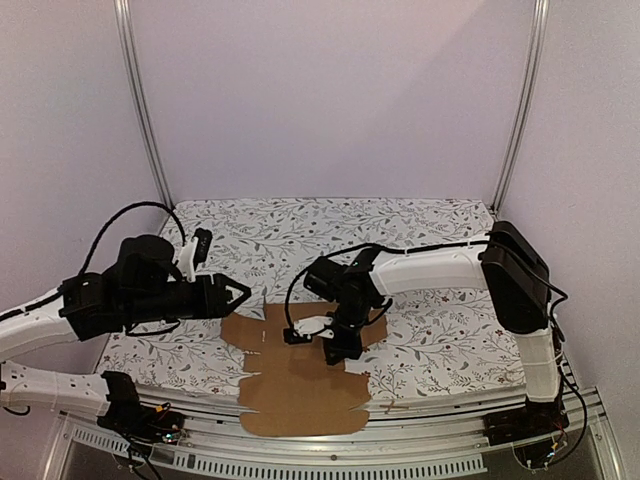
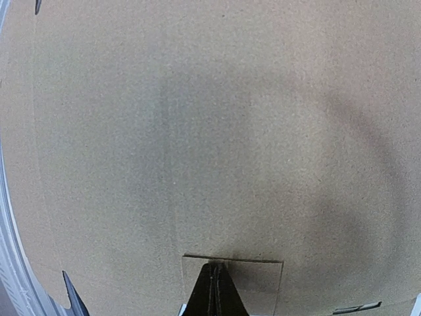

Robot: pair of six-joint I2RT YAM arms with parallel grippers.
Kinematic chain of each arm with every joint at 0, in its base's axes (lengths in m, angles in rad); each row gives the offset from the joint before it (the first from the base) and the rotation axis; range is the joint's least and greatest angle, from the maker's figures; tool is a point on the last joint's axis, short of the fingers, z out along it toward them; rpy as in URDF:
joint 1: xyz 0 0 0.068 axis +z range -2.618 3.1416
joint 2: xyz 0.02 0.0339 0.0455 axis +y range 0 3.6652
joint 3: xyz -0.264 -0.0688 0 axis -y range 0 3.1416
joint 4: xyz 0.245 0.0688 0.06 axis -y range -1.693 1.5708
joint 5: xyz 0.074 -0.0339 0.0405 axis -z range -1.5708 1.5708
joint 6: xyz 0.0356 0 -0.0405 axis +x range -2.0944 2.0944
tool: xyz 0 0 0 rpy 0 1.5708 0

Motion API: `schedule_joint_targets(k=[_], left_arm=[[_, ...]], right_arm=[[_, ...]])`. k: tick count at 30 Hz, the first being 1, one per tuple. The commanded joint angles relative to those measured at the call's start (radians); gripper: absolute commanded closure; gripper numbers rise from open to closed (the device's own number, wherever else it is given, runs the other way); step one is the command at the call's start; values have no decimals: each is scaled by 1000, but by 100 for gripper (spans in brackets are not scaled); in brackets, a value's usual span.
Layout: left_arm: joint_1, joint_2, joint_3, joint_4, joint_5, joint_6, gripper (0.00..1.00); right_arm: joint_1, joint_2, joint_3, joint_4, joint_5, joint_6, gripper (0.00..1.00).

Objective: Fold the paper box

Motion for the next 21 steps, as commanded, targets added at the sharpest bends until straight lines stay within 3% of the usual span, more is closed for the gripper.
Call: schedule_joint_targets(k=[1, 8, 21], left_arm=[[-120, -108, -201, -213, -152, -276, 39], [-175, -70, -306, -205, -247, -388, 32], [-165, 234, -323, 63, -145, -351, 28]], right_arm=[[-34, 182, -76, -50, 188, 18, 100], [-35, 201, -64, -63, 174, 22, 100], [-36, 210, -59, -63, 181, 37, 100]])
